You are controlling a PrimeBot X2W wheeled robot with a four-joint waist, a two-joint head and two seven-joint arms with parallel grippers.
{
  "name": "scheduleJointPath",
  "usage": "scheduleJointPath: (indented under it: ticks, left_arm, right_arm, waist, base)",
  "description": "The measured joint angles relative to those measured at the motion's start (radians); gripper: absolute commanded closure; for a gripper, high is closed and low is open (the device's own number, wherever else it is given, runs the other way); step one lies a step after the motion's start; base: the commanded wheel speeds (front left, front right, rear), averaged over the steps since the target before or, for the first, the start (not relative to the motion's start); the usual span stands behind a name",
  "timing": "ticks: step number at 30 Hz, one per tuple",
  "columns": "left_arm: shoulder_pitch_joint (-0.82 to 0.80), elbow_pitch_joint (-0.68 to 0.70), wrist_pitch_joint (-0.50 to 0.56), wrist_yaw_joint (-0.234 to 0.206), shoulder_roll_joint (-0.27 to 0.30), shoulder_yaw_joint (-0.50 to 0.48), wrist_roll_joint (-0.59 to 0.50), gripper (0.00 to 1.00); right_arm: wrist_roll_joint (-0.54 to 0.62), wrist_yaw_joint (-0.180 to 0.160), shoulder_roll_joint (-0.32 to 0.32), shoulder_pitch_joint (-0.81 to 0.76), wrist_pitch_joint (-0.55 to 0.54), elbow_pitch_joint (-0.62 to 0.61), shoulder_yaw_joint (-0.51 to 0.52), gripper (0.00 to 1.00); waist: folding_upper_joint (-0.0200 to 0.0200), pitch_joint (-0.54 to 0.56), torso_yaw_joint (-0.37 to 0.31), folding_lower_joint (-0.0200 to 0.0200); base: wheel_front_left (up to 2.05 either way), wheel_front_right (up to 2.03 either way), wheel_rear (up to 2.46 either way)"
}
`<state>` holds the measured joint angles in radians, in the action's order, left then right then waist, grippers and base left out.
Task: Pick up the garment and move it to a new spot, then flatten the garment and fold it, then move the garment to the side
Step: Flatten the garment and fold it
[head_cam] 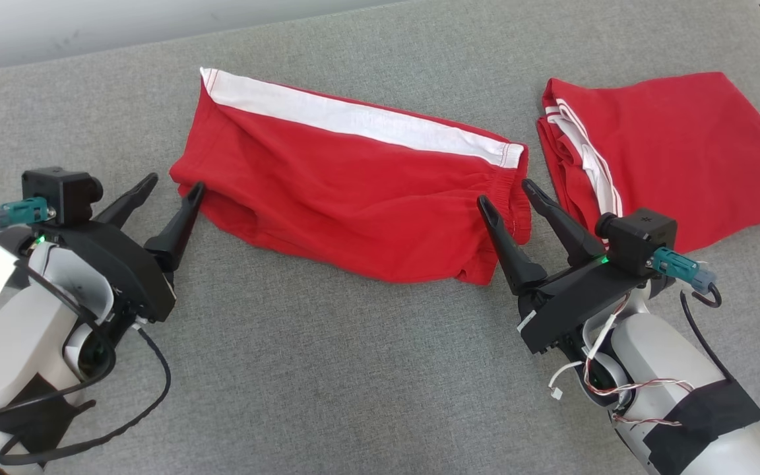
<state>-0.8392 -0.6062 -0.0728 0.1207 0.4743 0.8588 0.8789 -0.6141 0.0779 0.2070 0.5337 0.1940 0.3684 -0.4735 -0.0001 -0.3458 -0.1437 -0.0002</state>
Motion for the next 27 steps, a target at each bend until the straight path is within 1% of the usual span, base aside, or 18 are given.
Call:
scheduleJointPath:
  ticks: [2, 10, 18, 19, 21, 22, 23, 24, 27]
  left_arm:
    - [0.0, -0.014, -0.007, -0.007, -0.002, 0.002, -0.003, 0.0]
    - [0.009, -0.06, -0.022, -0.007, -0.009, 0.0, -0.004, 0.0]
    - [0.011, -0.111, -0.023, -0.006, -0.034, 0.003, 0.0, 0.0]
    - [0.011, -0.117, -0.023, -0.006, -0.038, 0.002, 0.004, 0.02]
    - [0.01, -0.126, -0.025, -0.006, -0.043, 0.002, 0.005, 0.55]
    - [0.01, -0.128, -0.025, -0.006, -0.046, 0.002, 0.005, 0.72]
    - [0.01, -0.13, -0.025, -0.006, -0.049, 0.002, 0.005, 0.97]
    - [0.008, -0.131, -0.025, -0.006, -0.057, 0.003, 0.005, 1.0]
    - [0.008, -0.131, -0.034, -0.006, -0.082, 0.015, 0.005, 1.0]
  right_arm:
    - [0.0, -0.003, 0.001, -0.003, 0.0, -0.011, 0.0, 0.0]
    - [0.002, -0.016, -0.001, -0.013, -0.001, -0.047, -0.008, 0.0]
    - [0.011, -0.031, 0.008, -0.042, -0.01, -0.083, -0.012, 0.0]
    - [0.011, -0.035, 0.009, -0.048, -0.014, -0.086, -0.013, 0.0]
    - [0.016, -0.035, 0.012, -0.062, -0.028, -0.088, -0.026, 0.0]
    - [0.016, -0.035, 0.011, -0.071, -0.03, -0.09, -0.031, 0.0]
    - [0.016, -0.036, 0.012, -0.081, -0.036, -0.095, -0.033, 0.0]
    - [0.016, -0.044, 0.013, -0.094, -0.036, -0.101, -0.032, 0.0]
    - [0.016, -0.057, 0.014, -0.12, -0.036, -0.113, -0.026, 0.0]
  waist:
    - [0.0, -0.001, 0.0, 0.0001]
    - [0.0001, -0.01, -0.023, 0.0002]
    - [0.0001, -0.022, -0.04, 0.0003]
    - [0.0001, -0.023, -0.041, 0.0003]
    - [0.0001, -0.024, -0.042, 0.0003]
    - [0.0001, -0.024, -0.041, 0.0003]
    - [0.0, -0.025, -0.04, 0.0003]
    - [0.0001, -0.026, -0.038, 0.0003]
    - [0.0001, -0.029, -0.029, 0.0003]
  base:
    - [0.0, 0.0, 0.0]
    - [0.0, 0.0, 0.0]
    - [0.0, 0.0, 0.0]
    - [0.0, 0.0, 0.0]
    - [0.0, 0.0, 0.0]
    - [0.0, 0.0, 0.0]
    - [0.0, 0.0, 0.0]
    - [0.0, 0.0, 0.0]
    - [0.0, 0.0, 0.0]
